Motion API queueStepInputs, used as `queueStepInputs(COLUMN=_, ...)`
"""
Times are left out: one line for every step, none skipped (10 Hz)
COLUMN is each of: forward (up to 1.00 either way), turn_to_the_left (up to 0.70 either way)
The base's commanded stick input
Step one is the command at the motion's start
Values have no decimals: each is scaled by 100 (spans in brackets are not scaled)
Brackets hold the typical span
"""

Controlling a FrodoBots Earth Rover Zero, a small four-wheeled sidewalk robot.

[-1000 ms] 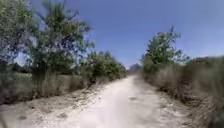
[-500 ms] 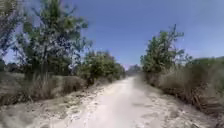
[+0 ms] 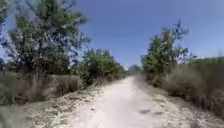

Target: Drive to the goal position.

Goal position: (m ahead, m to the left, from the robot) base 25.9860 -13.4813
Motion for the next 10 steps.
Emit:
queueStepInputs(forward=70, turn_to_the_left=0)
queueStepInputs(forward=70, turn_to_the_left=0)
queueStepInputs(forward=70, turn_to_the_left=0)
queueStepInputs(forward=70, turn_to_the_left=0)
queueStepInputs(forward=70, turn_to_the_left=0)
queueStepInputs(forward=70, turn_to_the_left=0)
queueStepInputs(forward=70, turn_to_the_left=0)
queueStepInputs(forward=70, turn_to_the_left=0)
queueStepInputs(forward=70, turn_to_the_left=0)
queueStepInputs(forward=70, turn_to_the_left=0)
